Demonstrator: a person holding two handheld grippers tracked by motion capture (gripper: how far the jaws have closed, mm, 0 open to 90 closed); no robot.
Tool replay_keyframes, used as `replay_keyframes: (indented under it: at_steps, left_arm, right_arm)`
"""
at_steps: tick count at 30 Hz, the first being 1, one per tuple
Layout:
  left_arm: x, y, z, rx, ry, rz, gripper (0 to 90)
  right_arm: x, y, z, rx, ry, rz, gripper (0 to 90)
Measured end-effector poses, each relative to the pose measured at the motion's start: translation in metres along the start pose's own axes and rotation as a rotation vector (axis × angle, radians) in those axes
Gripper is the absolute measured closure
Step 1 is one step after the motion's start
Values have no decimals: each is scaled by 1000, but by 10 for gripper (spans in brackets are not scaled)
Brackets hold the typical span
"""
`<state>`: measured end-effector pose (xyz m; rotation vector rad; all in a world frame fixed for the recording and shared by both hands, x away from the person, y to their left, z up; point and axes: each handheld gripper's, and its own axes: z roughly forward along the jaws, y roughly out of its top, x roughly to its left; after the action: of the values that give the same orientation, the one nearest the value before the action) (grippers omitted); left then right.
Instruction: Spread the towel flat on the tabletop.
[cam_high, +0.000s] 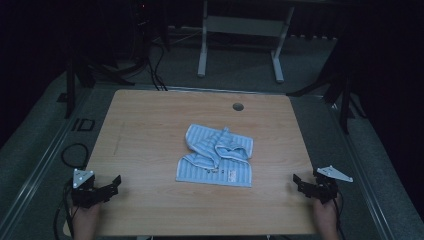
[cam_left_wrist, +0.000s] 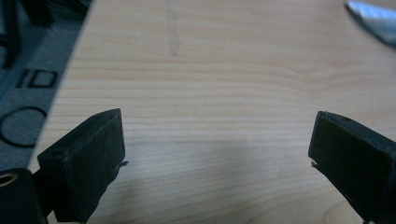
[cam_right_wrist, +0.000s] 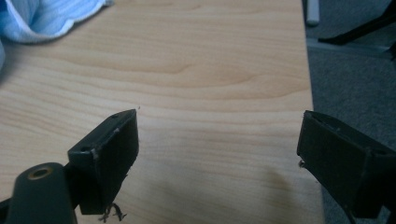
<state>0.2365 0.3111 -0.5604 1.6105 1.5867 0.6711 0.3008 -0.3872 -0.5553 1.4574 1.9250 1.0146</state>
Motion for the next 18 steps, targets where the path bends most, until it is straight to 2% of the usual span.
replay_keyframes:
  at_steps: [3,4,5,6,9,11,17,18]
  left_arm:
    - [1,1,1,10,-6,10,37]
    - [2,5,2,26,-27,40,37]
    - [3,7,2,35,-39,54,37]
    - [3,7,2,46,-50,59,37]
    - [3,7,5,87,-68,69,36]
    - [2,8,4,102,-72,80,36]
    - [-6,13,5,147,-91,135,36]
    - [-9,15,6,166,-93,145,37]
  right_arm:
    - [0,1,-1,2,25,-9,124]
    - [0,1,-1,2,25,-9,125]
    - [0,1,-2,28,65,-9,128]
    - [1,1,-2,47,91,-30,135]
    - [4,1,0,97,120,-63,137]
    - [7,1,1,122,122,-82,137]
    - [16,8,3,188,192,-99,129]
    - [18,10,4,196,201,-106,128]
